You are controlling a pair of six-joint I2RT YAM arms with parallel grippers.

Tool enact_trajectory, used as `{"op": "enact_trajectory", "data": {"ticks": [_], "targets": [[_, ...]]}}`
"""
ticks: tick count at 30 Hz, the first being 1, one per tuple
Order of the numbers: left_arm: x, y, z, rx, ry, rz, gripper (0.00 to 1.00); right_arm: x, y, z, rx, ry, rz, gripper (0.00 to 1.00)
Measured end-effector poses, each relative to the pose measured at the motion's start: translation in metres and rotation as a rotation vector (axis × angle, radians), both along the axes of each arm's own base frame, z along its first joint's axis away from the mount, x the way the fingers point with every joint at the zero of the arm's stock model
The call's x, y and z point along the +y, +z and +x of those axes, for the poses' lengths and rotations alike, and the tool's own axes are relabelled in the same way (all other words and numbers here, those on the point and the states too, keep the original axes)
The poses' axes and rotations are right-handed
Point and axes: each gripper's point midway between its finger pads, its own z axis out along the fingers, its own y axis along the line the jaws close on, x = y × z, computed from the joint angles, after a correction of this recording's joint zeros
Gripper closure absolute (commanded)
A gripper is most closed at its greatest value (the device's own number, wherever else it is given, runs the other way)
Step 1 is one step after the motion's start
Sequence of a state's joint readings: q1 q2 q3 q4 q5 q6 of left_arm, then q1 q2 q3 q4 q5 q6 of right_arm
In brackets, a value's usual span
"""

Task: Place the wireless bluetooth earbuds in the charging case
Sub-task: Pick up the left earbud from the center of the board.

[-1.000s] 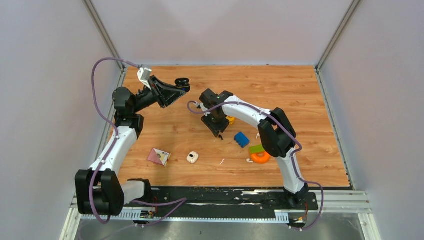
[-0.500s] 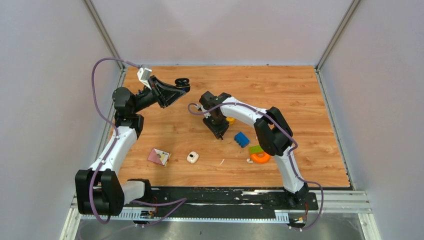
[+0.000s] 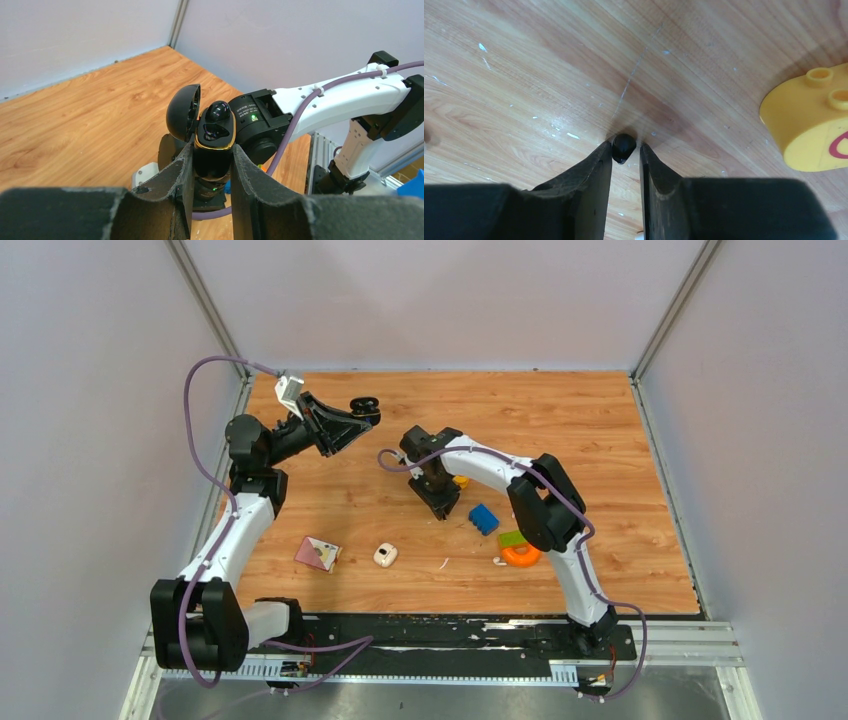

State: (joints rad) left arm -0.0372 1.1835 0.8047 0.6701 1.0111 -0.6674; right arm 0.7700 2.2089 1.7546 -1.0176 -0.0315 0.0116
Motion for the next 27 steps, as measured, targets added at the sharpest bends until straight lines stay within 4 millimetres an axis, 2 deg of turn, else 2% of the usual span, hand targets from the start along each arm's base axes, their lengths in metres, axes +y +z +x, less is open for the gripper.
{"op": "enact_trajectory", "data": {"ticks": [19,27], "targets": [[0.0002,0.0002,-0.0025,-0.005,0.001,0.001,1.0,-0.0028,-0.0007,0.0019,0.001,-0.011,-0.028,0.74],[0.0002,0.0001,-0.0025,-0.006,0.001,0.001,1.0,0.0019,-0.0002,0.0032,0.002,-0.009,-0.01,0.73]]}}
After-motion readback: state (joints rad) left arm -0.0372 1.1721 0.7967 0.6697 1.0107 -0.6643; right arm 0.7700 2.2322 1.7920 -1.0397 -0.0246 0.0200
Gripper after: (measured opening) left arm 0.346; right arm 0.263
